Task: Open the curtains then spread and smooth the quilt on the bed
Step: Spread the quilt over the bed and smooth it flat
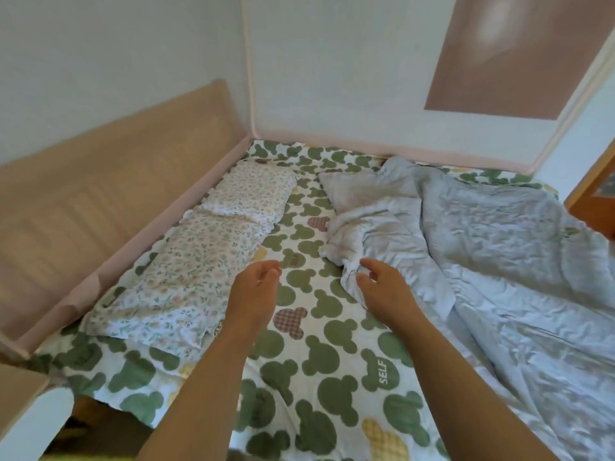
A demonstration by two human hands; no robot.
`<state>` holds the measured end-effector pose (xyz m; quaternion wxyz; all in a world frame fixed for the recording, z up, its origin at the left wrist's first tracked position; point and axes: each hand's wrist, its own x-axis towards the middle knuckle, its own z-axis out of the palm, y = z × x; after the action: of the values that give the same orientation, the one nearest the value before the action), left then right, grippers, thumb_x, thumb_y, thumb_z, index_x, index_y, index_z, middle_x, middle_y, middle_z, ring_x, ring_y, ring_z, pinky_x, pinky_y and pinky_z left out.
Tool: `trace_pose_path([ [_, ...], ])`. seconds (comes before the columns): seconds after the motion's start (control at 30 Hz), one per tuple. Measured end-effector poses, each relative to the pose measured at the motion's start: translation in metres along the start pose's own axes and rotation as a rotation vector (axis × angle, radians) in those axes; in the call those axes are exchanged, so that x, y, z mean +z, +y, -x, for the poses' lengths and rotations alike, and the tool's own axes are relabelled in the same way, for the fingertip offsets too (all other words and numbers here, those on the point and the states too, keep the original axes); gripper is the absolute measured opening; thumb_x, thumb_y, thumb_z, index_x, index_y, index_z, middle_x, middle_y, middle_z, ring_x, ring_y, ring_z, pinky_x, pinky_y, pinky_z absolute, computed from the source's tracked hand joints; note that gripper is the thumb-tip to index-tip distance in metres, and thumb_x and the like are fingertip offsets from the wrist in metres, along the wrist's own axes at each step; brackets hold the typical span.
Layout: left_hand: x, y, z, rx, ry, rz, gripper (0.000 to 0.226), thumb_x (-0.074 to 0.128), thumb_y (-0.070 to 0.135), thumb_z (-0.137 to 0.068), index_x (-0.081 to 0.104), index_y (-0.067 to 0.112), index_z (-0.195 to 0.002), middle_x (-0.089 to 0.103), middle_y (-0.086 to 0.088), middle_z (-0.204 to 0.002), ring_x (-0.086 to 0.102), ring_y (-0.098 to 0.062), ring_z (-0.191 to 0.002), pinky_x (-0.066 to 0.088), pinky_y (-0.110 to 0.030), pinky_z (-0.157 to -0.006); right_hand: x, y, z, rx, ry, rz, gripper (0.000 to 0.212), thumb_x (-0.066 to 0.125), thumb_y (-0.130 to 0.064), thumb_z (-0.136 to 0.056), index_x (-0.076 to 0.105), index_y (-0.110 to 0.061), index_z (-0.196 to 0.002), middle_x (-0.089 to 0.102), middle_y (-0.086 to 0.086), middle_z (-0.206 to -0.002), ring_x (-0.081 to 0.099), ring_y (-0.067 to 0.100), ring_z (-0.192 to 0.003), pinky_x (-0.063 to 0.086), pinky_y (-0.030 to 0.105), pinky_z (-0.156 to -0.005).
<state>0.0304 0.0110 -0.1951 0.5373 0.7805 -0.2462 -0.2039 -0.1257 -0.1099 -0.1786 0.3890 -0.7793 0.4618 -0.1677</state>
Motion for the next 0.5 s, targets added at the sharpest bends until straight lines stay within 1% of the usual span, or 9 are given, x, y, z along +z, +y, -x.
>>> trace_pose_path([
  [0.07, -0.01, -0.003, -0.035, 0.008, -0.046, -0.046, 0.028, 0.046, 0.018, -0.096, 0.066, 0.015, -0.115, 0.066, -0.003, -0.114, 0.06, -0.02, -0.104, 0.048, -0.035, -0.092, 0.016, -0.011, -0.02, 0.05, 0.026, -0.011, 0.045, 0.047, -0.021, -0.097, 0.045, -0.015, -0.141, 0.047, 0.006, -0.144, 0.048, 0.02, -0.127, 0.036, 0.032, -0.105],
  [0.13, -0.023, -0.004, -0.07, 0.032, -0.076, -0.087, 0.029, 0.046, 0.018, -0.097, 0.065, 0.014, -0.117, 0.066, -0.003, -0.114, 0.06, -0.019, -0.104, 0.047, -0.034, -0.091, 0.032, -0.025, -0.039, 0.099, 0.055, -0.029, 0.045, 0.047, -0.021, -0.097, 0.046, -0.014, -0.141, 0.048, 0.006, -0.143, 0.047, 0.021, -0.128, 0.036, 0.032, -0.104],
  [0.17, -0.028, -0.004, -0.081, 0.045, -0.085, -0.1, 0.029, 0.046, 0.018, -0.097, 0.065, 0.014, -0.118, 0.066, -0.003, -0.114, 0.059, -0.019, -0.105, 0.047, -0.033, -0.091, 0.038, -0.031, -0.045, 0.116, 0.066, -0.035, 0.044, 0.047, -0.02, -0.097, 0.046, -0.014, -0.14, 0.05, 0.006, -0.141, 0.049, 0.02, -0.126, 0.038, 0.031, -0.101],
  [0.23, -0.038, -0.005, -0.108, 0.057, -0.114, -0.121, 0.03, 0.046, 0.018, -0.097, 0.064, 0.013, -0.12, 0.066, -0.003, -0.114, 0.059, -0.018, -0.105, 0.045, -0.03, -0.089, 0.053, -0.043, -0.06, 0.139, 0.087, -0.045, 0.043, 0.046, -0.019, -0.097, 0.046, -0.014, -0.14, 0.053, 0.006, -0.137, 0.056, 0.018, -0.109, 0.04, 0.025, -0.088],
  [0.3, -0.044, -0.011, -0.14, 0.064, -0.162, -0.125, 0.029, 0.046, 0.019, -0.097, 0.064, 0.015, -0.119, 0.065, 0.0, -0.115, 0.059, -0.016, -0.106, 0.045, -0.028, -0.089, 0.071, -0.053, -0.078, 0.174, 0.111, -0.059, 0.043, 0.045, -0.018, -0.098, 0.046, -0.015, -0.141, 0.056, 0.007, -0.132, 0.053, 0.011, -0.088, 0.038, 0.023, -0.078],
  [0.37, -0.043, -0.016, -0.165, 0.08, -0.208, -0.135, 0.024, 0.046, 0.018, -0.096, 0.065, 0.015, -0.11, 0.065, 0.002, -0.11, 0.06, -0.013, -0.1, 0.045, -0.024, -0.081, 0.085, -0.057, -0.092, 0.206, 0.135, -0.07, 0.043, 0.044, -0.019, -0.098, 0.046, -0.016, -0.141, 0.055, 0.008, -0.132, 0.054, 0.009, -0.082, 0.038, 0.024, -0.075],
  [0.4, -0.04, -0.019, -0.176, 0.087, -0.234, -0.144, 0.021, 0.045, 0.017, -0.096, 0.065, 0.016, -0.104, 0.065, 0.002, -0.106, 0.06, -0.014, -0.097, 0.045, -0.023, -0.077, 0.091, -0.058, -0.098, 0.228, 0.145, -0.072, 0.043, 0.044, -0.02, -0.099, 0.046, -0.015, -0.141, 0.055, 0.009, -0.132, 0.058, 0.014, -0.087, 0.04, 0.025, -0.074],
  [0.43, -0.036, -0.021, -0.184, 0.094, -0.252, -0.147, 0.02, 0.045, 0.017, -0.096, 0.064, 0.018, -0.102, 0.065, 0.002, -0.104, 0.06, -0.014, -0.096, 0.046, -0.024, -0.078, 0.095, -0.058, -0.103, 0.247, 0.151, -0.084, 0.042, 0.044, -0.02, -0.099, 0.046, -0.015, -0.141, 0.055, 0.01, -0.131, 0.061, 0.02, -0.097, 0.042, 0.026, -0.073],
  [0.5, -0.026, -0.025, -0.2, 0.087, -0.28, -0.166, 0.027, 0.045, 0.019, -0.096, 0.065, 0.016, -0.113, 0.066, 0.002, -0.11, 0.06, -0.015, -0.103, 0.048, -0.032, -0.09, 0.1, -0.056, -0.112, 0.283, 0.156, -0.09, 0.042, 0.043, -0.02, -0.1, 0.045, -0.015, -0.141, 0.057, 0.009, -0.131, 0.059, 0.025, -0.11, 0.043, 0.026, -0.073],
])
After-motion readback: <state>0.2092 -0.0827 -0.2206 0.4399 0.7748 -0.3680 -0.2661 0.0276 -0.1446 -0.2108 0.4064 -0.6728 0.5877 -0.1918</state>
